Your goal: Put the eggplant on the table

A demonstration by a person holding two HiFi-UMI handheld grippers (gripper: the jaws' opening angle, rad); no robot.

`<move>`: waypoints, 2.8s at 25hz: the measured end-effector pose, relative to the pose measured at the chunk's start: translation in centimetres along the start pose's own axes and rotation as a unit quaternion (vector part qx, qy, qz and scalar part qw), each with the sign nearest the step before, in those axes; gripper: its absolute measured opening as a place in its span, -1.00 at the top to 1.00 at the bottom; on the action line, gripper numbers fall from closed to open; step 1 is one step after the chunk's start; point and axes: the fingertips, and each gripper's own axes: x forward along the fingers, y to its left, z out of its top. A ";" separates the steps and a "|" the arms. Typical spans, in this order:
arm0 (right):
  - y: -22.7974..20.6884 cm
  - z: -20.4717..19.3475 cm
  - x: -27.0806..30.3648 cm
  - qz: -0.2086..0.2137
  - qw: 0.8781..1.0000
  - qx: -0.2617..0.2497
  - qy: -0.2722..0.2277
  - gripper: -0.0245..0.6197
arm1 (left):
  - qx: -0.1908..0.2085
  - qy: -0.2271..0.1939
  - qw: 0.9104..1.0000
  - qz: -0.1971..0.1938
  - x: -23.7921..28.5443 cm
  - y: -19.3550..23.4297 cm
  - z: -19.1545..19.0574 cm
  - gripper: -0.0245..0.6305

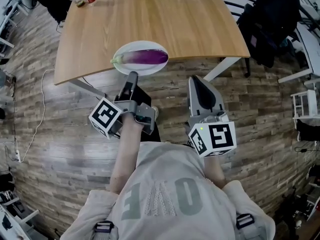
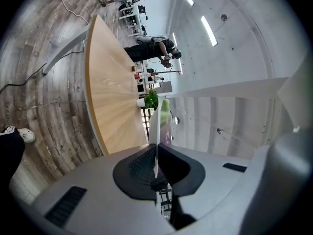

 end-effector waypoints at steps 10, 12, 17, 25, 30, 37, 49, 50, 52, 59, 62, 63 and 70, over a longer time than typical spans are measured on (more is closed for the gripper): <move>0.2 2.8 9.0 0.005 1.000 0.000 -0.002 0.87 | 0.008 0.010 1.000 -0.005 6.6 -2.2 5.3 0.86; 0.2 3.2 10.5 0.004 1.000 0.002 0.000 0.87 | 0.006 0.010 1.000 -0.004 7.5 -2.5 6.4 0.86; 0.7 3.7 14.2 0.003 1.000 0.012 0.001 0.87 | 0.011 0.007 1.000 -0.010 9.8 -3.0 9.3 0.86; 1.3 3.8 19.3 0.008 1.000 0.013 0.009 0.87 | 0.017 0.003 1.000 -0.014 12.4 -3.3 12.6 0.86; 1.3 4.2 21.3 0.022 1.000 0.004 0.004 0.87 | 0.012 -0.006 1.000 -0.013 13.1 -3.2 13.7 0.86; -0.2 4.8 22.5 0.035 0.999 0.004 -0.001 0.87 | 0.009 -0.026 1.000 0.001 14.1 -2.4 13.4 0.86; -7.5 6.2 21.8 -0.001 1.000 -0.004 -0.010 0.87 | 0.003 -0.001 1.000 -0.005 19.9 -3.0 8.3 0.86; -7.9 6.3 21.7 -0.003 1.000 -0.006 -0.011 0.87 | 0.003 0.001 1.000 -0.005 20.4 -2.9 8.0 0.86; -9.0 6.4 21.5 -0.009 1.000 -0.009 -0.012 0.87 | 0.006 0.004 1.000 -0.006 21.4 -2.9 7.3 0.86; -11.7 5.9 21.2 -0.019 1.000 -0.011 -0.003 0.87 | 0.017 0.014 1.000 0.004 23.3 -1.7 5.2 0.86; -12.0 5.7 21.4 -0.021 1.000 -0.009 0.003 0.87 | 0.018 0.024 1.000 0.010 23.9 -0.6 4.7 0.86; -12.1 5.6 21.4 -0.021 1.000 -0.010 0.005 0.87 | 0.018 0.028 0.999 0.011 24.0 -0.2 4.5 0.86; -12.0 4.5 20.9 -0.022 0.999 -0.006 0.025 0.87 | 0.014 0.036 0.999 0.011 24.3 3.1 3.3 0.86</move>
